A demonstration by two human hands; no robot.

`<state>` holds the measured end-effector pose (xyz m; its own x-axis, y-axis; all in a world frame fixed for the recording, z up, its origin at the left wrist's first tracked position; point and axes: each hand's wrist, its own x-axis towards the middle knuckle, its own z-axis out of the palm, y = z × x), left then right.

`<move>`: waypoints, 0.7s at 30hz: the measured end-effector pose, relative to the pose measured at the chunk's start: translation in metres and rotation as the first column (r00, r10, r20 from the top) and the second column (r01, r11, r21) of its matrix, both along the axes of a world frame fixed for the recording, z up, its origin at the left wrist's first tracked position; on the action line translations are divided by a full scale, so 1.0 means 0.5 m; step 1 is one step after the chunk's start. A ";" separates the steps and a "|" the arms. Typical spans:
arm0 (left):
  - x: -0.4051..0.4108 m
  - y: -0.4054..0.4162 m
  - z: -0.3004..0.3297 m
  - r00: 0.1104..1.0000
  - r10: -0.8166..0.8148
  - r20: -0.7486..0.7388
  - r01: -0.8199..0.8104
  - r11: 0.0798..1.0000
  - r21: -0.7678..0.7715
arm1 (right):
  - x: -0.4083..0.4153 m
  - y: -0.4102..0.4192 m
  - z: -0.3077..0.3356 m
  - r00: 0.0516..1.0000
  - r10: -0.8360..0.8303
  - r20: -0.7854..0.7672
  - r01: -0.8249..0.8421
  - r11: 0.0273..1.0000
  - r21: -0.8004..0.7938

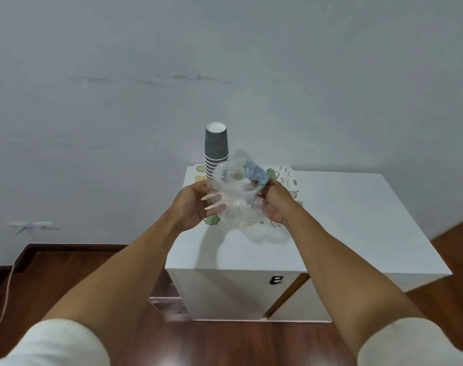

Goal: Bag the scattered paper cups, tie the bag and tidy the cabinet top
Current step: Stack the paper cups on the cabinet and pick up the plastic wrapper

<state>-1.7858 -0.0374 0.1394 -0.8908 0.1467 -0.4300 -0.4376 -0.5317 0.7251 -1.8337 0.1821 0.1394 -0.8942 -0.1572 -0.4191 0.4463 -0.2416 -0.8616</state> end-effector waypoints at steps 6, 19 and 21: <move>0.055 -0.074 -0.037 0.913 -0.350 0.211 0.363 0.932 -0.025 | 0.049 -0.088 -0.048 0.996 0.084 -0.018 -0.083 0.995 0.053; 0.176 -0.228 -0.096 0.987 0.162 0.003 -0.156 0.958 -0.239 | 0.105 -0.254 -0.055 0.909 0.394 0.136 -0.389 0.919 -0.063; 0.192 -0.258 -0.112 0.979 0.201 0.012 -0.192 0.948 -0.252 | 0.134 -0.292 -0.058 0.848 0.517 0.117 -0.525 0.849 0.056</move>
<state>-1.6897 -0.1664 0.0833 -0.8741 -0.1454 -0.4634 -0.3714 -0.4147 0.8307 -1.7669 0.0360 0.1104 -0.6463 -0.5500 -0.5289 0.5658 0.1196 -0.8158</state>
